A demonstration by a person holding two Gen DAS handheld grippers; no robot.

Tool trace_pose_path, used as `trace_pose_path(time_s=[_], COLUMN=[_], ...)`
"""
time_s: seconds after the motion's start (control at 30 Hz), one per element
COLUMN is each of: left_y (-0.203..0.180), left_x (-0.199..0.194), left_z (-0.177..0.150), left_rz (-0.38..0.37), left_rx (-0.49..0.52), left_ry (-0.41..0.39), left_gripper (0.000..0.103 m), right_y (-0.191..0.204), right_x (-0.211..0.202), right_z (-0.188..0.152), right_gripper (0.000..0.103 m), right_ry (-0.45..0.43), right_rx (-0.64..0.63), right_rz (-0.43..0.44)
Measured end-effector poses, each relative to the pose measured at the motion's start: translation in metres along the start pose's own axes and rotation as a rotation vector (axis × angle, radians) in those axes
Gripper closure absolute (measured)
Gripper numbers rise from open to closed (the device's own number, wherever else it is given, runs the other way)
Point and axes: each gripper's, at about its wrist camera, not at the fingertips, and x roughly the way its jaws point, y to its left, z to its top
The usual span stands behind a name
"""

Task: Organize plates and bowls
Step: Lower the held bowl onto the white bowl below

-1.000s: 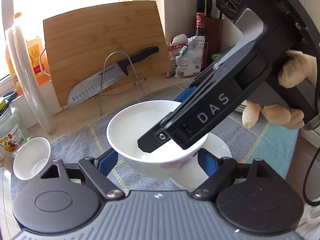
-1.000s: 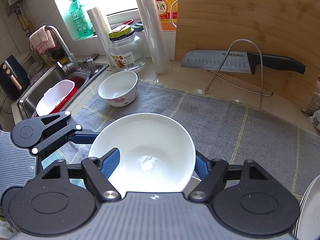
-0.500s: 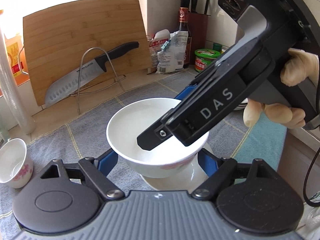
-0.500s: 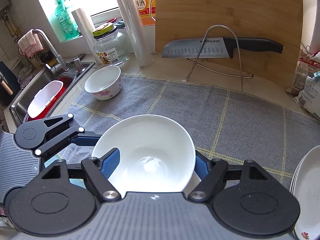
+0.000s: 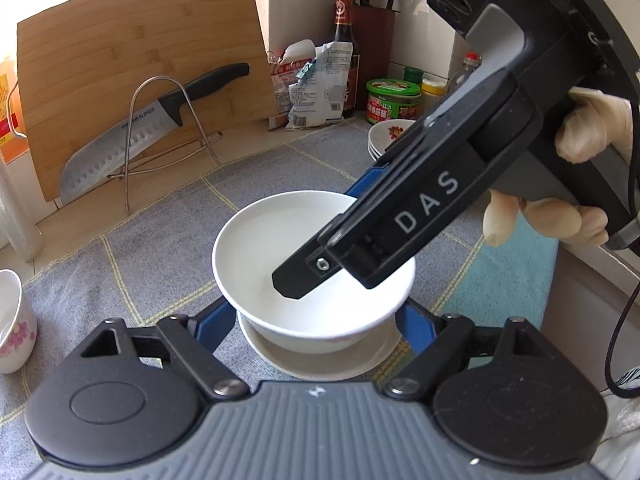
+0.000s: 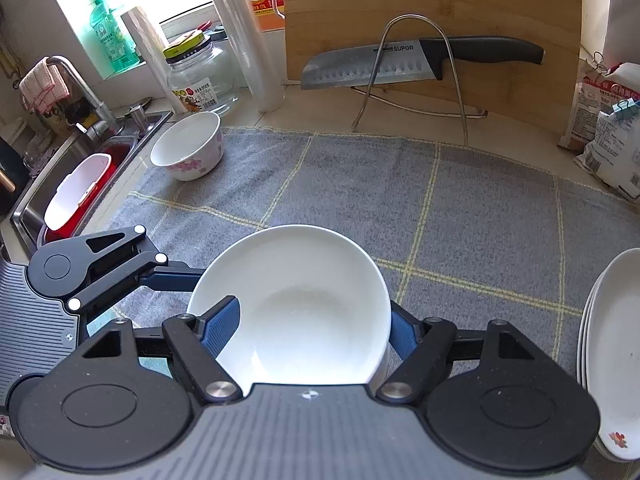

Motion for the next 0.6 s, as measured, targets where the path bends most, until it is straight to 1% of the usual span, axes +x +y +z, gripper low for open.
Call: trace_pose_path(time_s=[0.6], left_y=[-0.0032], left_x=[0.0077], left_z=[-0.0051], left_rz=[-0.02], left_rx=[0.006], left_ry=[0.041], left_gripper=[0.017], right_y=[-0.0044], right_x=[0.0072], right_z=[-0.0048], right_gripper=[0.021], right_ry=[0.022], right_rx=[0.019], right_rz=[0.003])
